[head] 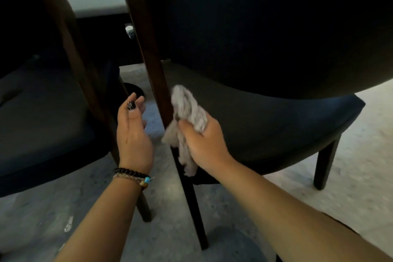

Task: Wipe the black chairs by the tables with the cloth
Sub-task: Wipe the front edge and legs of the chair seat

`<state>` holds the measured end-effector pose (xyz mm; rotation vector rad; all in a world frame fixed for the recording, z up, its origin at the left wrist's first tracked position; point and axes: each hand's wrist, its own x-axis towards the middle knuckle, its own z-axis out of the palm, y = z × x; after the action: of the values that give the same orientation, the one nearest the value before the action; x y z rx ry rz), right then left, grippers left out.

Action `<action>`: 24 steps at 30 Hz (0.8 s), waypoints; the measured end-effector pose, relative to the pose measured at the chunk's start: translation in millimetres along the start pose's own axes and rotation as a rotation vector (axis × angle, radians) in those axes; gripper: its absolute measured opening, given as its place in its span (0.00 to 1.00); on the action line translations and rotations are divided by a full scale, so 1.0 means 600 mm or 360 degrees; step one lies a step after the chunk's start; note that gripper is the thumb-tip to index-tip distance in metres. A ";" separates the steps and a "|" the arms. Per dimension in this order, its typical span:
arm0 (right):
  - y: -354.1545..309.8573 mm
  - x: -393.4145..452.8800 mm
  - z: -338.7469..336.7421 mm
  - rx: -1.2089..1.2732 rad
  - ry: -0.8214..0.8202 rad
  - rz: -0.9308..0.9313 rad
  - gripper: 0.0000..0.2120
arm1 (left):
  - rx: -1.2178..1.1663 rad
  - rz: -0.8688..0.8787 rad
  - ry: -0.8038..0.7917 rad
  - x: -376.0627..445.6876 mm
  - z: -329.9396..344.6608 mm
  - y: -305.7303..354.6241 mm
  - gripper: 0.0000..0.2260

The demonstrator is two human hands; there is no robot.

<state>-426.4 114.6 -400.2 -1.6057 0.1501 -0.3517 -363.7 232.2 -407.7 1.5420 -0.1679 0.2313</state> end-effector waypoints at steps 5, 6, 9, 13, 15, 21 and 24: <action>0.007 -0.078 -0.117 -0.0047 0.0619 -0.0502 0.10 | 0.0463 0.0413 -0.0049 -0.037 0.029 -0.015 0.29; 0.012 -0.085 -0.144 -0.0213 0.0717 -0.0634 0.12 | 0.0600 0.0579 -0.0071 -0.053 0.044 -0.016 0.31; 0.041 -0.099 -0.215 -0.0854 0.0569 -0.0875 0.19 | 0.0813 0.0742 -0.0143 -0.098 0.086 -0.021 0.34; 0.111 -0.082 -0.306 -0.1944 -0.0072 -0.0923 0.23 | 0.1094 0.0669 -0.0065 -0.110 0.117 -0.027 0.38; 0.115 -0.072 -0.341 -0.1887 0.0076 -0.0591 0.23 | 0.1162 0.0610 -0.0019 -0.111 0.126 -0.020 0.40; 0.054 -0.076 -0.373 -0.0337 0.0799 -0.0069 0.08 | 0.0917 0.0683 -0.0104 -0.138 0.157 0.040 0.37; 0.012 -0.081 -0.393 0.0897 0.0733 0.0170 0.12 | 0.0306 0.0465 -0.0133 -0.173 0.189 0.083 0.39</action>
<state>-545.4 -94.9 -406.4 -0.9385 0.4448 -0.6168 -472.6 114.9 -382.7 1.7169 -0.4493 0.4235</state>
